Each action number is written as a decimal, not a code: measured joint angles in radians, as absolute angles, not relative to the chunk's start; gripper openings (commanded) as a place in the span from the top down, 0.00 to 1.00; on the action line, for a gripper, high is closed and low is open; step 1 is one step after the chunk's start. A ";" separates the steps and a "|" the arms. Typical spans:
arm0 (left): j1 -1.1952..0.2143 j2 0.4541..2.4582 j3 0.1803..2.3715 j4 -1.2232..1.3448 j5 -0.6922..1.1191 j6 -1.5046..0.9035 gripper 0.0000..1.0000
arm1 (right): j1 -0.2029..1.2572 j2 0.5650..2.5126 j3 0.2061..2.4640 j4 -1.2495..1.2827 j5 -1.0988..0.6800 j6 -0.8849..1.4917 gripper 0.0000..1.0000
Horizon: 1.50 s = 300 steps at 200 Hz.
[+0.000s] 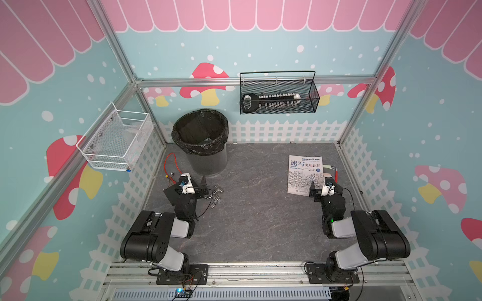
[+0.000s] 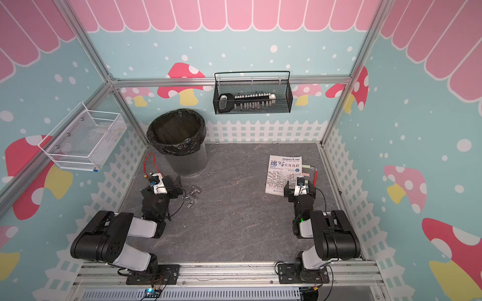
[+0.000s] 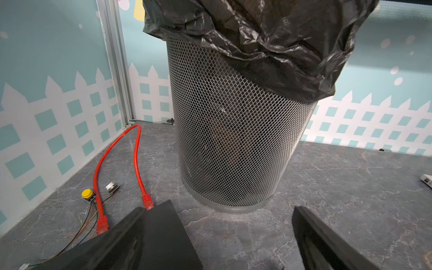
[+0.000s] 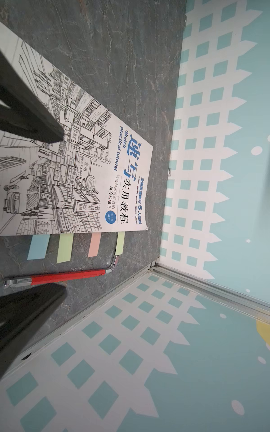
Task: Peel off the used sticky note
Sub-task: Move the book to the center of the board.
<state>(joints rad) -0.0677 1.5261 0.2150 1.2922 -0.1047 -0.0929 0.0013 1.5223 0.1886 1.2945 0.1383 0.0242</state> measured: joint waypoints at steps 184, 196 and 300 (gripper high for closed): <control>-0.068 1.526 0.215 1.293 -0.105 -0.093 0.01 | 0.002 1.471 0.189 1.253 0.121 0.023 0.00; -0.068 1.526 0.215 1.292 -0.107 -0.093 0.01 | 0.002 1.402 0.196 1.191 0.118 0.026 0.01; -0.261 1.080 0.467 0.738 -0.324 -0.128 0.01 | 0.433 1.228 0.776 0.199 0.115 0.188 0.06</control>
